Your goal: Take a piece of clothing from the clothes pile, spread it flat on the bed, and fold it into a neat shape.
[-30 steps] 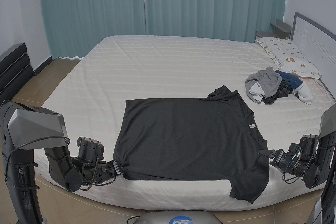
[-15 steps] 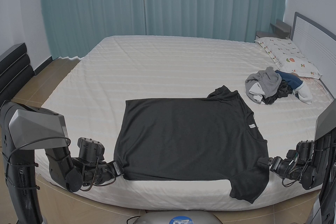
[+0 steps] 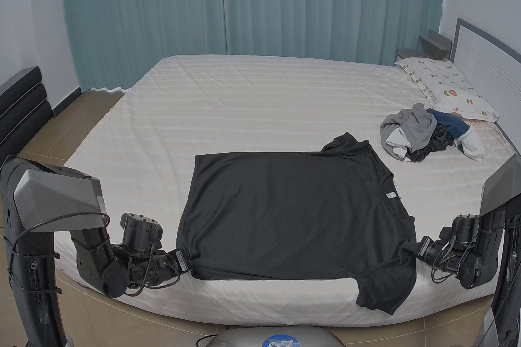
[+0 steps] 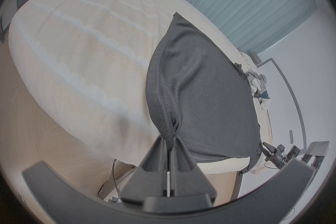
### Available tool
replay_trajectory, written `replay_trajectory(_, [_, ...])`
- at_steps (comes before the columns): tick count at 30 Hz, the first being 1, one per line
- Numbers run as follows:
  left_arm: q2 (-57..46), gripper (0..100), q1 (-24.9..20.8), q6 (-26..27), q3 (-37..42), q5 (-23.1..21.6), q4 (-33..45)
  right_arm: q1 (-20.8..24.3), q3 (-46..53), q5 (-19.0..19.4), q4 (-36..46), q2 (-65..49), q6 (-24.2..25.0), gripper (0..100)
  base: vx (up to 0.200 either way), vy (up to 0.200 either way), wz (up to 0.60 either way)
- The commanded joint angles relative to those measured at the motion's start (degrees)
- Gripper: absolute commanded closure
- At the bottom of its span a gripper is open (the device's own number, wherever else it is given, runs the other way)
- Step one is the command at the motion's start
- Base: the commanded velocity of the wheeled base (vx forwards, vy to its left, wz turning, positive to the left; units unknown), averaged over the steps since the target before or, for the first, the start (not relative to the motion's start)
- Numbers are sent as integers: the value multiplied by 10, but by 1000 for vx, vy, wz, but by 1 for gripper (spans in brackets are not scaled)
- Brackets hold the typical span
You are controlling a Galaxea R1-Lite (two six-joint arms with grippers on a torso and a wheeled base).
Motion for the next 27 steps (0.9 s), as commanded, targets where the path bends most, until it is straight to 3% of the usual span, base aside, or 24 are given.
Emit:
replay_trajectory(1, [0, 100, 0, 0, 0, 0, 0, -3, -28, -2, -6, 3, 6, 100, 0, 0, 0])
replay_trajectory(11, [0, 100, 0, 0, 0, 0, -1, -2, -104, -4, 2, 10, 9, 100, 0, 0, 0])
replay_trajectory(17, [1, 100, 0, 0, 0, 0, -1, -4, -132, 4, -4, 46, 38, 100, 0, 0, 0])
replay_trajectory(18, [1, 100, -1, 0, 0, 0, 0, -2, -130, 5, -4, 48, 38, 0, 0, 0, 0])
replay_trajectory(27, [2, 100, -1, 0, 1, 0, -1, -24, -114, 6, -5, 41, 35, 0, 0, 0, 0])
